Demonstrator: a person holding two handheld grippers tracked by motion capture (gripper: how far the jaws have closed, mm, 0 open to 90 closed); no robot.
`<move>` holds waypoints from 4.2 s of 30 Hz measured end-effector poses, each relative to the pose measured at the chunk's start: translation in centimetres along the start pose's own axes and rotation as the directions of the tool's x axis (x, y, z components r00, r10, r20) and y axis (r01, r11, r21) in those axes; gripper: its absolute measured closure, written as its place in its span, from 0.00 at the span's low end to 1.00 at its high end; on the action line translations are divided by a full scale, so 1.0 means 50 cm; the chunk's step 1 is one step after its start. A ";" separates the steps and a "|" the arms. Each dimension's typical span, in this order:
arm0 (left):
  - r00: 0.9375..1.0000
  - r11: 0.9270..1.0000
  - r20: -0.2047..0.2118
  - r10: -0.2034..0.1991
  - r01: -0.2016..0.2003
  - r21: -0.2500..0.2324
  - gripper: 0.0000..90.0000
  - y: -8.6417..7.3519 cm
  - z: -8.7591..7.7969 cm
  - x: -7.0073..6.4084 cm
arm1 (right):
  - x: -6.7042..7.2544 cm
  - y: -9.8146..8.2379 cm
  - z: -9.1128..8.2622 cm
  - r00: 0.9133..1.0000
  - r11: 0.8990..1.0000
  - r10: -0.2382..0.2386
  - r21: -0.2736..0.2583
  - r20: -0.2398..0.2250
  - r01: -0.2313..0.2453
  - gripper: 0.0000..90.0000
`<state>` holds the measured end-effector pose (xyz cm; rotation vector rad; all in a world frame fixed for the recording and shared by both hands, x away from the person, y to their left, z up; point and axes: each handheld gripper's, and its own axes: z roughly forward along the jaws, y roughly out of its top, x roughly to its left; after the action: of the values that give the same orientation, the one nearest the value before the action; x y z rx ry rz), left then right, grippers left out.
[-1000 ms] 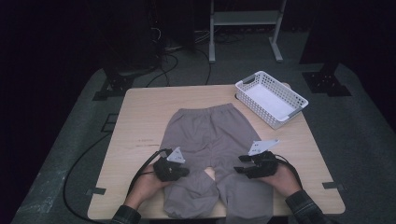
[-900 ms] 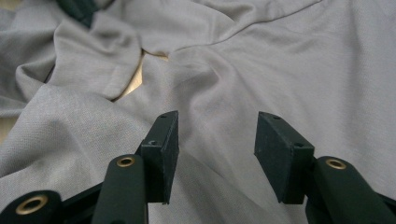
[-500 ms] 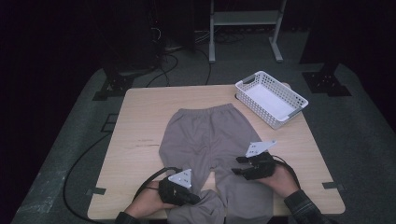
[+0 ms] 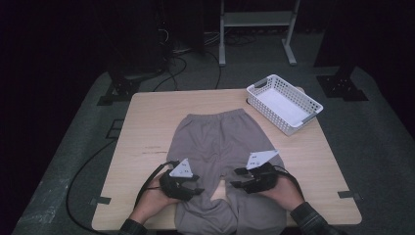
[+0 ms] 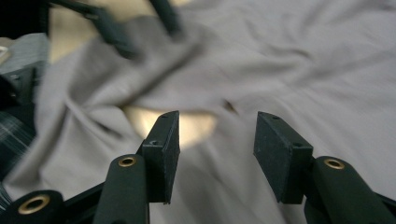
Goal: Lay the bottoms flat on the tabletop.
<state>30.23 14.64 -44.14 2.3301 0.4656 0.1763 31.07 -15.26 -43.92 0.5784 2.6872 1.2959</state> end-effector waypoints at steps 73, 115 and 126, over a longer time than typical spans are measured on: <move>0.980 0.986 -0.126 -0.153 0.159 0.045 0.54 -0.060 -0.064 -0.009 | -0.064 -0.068 -0.055 0.996 0.993 0.008 0.118 0.091 -0.019 0.49; 0.998 0.992 -0.047 -0.048 0.053 0.113 0.70 -0.098 -0.068 -0.090 | 0.076 -0.125 -0.087 0.993 0.979 -0.078 0.183 -0.093 0.094 0.70; 0.983 0.989 -0.174 -0.062 0.084 0.125 0.53 -0.088 -0.047 -0.024 | 0.001 -0.114 -0.074 0.996 0.987 -0.028 0.161 0.087 0.014 0.53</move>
<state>27.30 18.61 -45.49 2.4329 0.6645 0.3190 28.44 -21.16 -45.99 0.6075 2.7320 1.0295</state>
